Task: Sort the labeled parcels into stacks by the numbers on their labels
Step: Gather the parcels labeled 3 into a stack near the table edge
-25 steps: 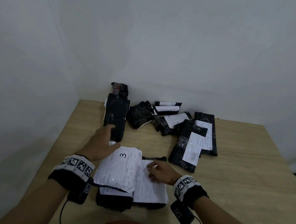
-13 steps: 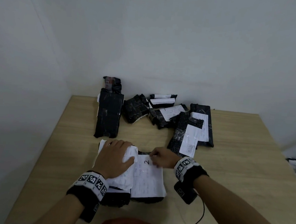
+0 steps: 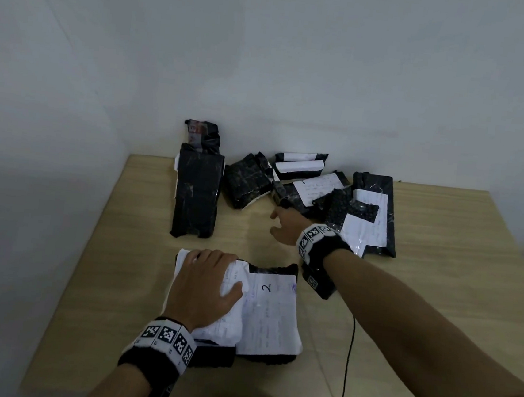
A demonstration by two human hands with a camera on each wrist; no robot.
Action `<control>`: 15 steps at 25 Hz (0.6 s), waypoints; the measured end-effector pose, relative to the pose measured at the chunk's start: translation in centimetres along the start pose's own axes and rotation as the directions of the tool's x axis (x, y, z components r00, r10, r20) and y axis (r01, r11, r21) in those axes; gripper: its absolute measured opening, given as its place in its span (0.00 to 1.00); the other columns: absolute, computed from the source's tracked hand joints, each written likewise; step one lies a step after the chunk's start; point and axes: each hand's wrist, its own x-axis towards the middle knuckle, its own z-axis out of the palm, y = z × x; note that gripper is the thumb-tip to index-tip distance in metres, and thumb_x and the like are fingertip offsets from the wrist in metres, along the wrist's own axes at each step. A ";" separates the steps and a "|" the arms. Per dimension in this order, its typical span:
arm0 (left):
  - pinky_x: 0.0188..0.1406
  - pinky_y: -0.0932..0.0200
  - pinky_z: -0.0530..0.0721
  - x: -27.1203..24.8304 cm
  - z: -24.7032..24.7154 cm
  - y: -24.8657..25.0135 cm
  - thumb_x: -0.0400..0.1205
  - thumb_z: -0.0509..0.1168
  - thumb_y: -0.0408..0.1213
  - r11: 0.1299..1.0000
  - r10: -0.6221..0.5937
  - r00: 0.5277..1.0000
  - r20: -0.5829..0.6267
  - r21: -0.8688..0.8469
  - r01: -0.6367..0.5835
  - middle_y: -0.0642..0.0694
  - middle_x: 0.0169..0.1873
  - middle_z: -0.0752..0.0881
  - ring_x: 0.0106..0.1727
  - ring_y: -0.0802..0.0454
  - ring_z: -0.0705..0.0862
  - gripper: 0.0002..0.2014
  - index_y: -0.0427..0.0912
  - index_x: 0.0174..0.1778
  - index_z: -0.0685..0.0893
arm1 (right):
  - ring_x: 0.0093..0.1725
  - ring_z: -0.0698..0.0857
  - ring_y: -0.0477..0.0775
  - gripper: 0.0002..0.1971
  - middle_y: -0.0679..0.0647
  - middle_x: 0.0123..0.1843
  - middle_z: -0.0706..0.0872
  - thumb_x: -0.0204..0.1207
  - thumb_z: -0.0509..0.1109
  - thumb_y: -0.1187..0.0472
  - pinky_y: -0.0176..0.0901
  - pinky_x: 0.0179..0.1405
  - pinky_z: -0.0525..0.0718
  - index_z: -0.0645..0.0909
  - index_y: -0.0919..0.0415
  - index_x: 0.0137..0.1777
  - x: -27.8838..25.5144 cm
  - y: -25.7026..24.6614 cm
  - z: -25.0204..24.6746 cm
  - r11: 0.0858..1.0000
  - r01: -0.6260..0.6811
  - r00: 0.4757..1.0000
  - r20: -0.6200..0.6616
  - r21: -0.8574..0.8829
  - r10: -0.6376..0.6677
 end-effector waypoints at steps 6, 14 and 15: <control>0.69 0.58 0.66 0.1 -1.4 3.4 0.75 0.61 0.57 0.995 0.090 0.991 -0.094 -0.037 -0.093 0.58 0.54 0.83 0.57 0.57 0.79 0.22 0.51 0.61 0.81 | 0.72 0.72 0.73 0.37 0.70 0.76 0.66 0.76 0.70 0.53 0.65 0.67 0.78 0.56 0.59 0.81 -0.8 -0.2 -4.0 0.996 -0.083 0.962 -0.261 -0.019 0.075; 0.71 0.53 0.67 1.0 -4.7 7.2 0.76 0.61 0.57 0.955 0.286 0.945 -0.161 -0.027 -0.294 0.58 0.53 0.81 0.57 0.56 0.78 0.22 0.52 0.62 0.80 | 0.74 0.76 0.69 0.70 0.63 0.82 0.69 0.45 0.61 0.17 0.63 0.73 0.76 0.59 0.63 0.85 -1.2 2.8 -12.6 0.649 -0.105 0.803 -0.321 0.753 0.502; 0.71 0.54 0.67 0.9 -4.9 7.8 0.76 0.61 0.57 0.946 0.313 0.933 -0.177 -0.028 -0.322 0.57 0.53 0.82 0.57 0.56 0.78 0.22 0.51 0.62 0.81 | 0.74 0.76 0.68 0.69 0.63 0.82 0.70 0.46 0.63 0.17 0.62 0.74 0.75 0.61 0.62 0.84 -2.2 2.9 -13.6 0.615 -0.068 0.757 -0.361 0.786 0.545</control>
